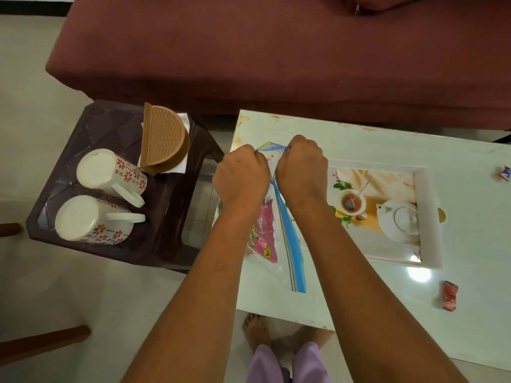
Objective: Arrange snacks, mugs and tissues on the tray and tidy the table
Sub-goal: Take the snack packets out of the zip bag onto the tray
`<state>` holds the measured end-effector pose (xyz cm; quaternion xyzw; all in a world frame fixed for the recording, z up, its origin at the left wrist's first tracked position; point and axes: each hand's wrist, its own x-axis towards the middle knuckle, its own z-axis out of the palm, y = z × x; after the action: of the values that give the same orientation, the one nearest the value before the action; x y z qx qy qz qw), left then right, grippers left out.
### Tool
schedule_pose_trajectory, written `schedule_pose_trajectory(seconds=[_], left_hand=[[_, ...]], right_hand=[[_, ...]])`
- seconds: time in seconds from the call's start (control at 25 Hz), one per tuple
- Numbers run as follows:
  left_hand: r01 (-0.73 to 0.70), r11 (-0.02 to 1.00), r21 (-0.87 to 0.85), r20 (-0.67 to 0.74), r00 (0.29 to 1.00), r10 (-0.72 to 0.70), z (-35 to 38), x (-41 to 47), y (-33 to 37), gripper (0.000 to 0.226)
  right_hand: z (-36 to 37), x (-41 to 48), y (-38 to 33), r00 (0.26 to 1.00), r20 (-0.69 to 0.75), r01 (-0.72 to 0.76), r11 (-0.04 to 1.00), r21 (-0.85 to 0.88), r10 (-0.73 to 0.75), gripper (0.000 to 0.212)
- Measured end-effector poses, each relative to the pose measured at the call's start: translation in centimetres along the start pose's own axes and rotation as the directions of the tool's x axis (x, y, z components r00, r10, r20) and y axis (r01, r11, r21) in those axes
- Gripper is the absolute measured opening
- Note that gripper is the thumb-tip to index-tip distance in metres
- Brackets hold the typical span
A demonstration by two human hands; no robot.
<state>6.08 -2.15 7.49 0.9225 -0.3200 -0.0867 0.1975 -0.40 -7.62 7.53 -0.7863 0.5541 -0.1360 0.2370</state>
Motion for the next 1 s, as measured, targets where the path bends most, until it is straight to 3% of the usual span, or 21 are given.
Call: schedule_pose_trajectory(seconds=[0.24, 0.36, 0.48, 0.56, 0.64, 0.72, 0.8, 0.92, 1.0], left_hand=[[0.027, 0.981, -0.192, 0.084, 0.996, -0.011, -0.5, -0.3, 0.0, 0.029], [0.165, 0.951, -0.262, 0.291, 0.953, -0.085, -0.4, -1.1, -0.3, 0.028], [0.195, 0.958, -0.212, 0.45, 0.889, -0.081, -0.4, -1.7, -0.4, 0.027], [0.168, 0.974, -0.153, 0.408, 0.908, -0.093, -0.7, -1.8, -0.5, 0.026], [0.155, 0.986, -0.056, 0.228, 0.964, -0.139, -1.2, -1.5, -1.1, 0.028], [0.156, 0.987, -0.04, 0.127, 0.98, -0.15, -1.8, -1.1, -1.7, 0.028], [0.123, 0.989, -0.077, 0.123, 0.986, -0.113, -1.7, -1.5, -1.4, 0.027], [0.139, 0.978, -0.154, 0.138, 0.983, -0.118, -1.1, -2.8, -0.5, 0.027], [0.204, 0.965, -0.162, 0.279, 0.948, -0.154, -0.6, -3.8, -0.4, 0.034]], right_hand=[[-0.5, -0.1, 0.3, 0.99, 0.136, -0.07, 0.977, 0.201, 0.042, 0.023], [-0.3, -0.4, 1.6, 0.928, 0.355, -0.214, 0.94, 0.265, 0.111, 0.018], [0.0, -0.6, 2.0, 0.892, 0.431, -0.256, 0.936, 0.243, 0.133, 0.015], [-0.1, -0.6, 2.3, 0.92, 0.376, -0.18, 0.971, 0.154, 0.111, 0.011], [-0.6, -0.2, 3.2, 0.96, 0.238, -0.159, 0.987, 0.037, 0.146, 0.01], [-1.1, 0.0, 4.0, 0.97, 0.162, -0.193, 0.979, 0.058, 0.182, 0.011], [-1.1, -0.7, 3.8, 0.959, 0.235, -0.201, 0.966, 0.161, 0.16, 0.019], [-0.8, -2.6, 3.0, 0.878, 0.45, -0.315, 0.906, 0.284, 0.164, 0.037], [-0.6, -3.5, 3.0, 0.87, 0.466, -0.34, 0.881, 0.329, 0.162, 0.023]])
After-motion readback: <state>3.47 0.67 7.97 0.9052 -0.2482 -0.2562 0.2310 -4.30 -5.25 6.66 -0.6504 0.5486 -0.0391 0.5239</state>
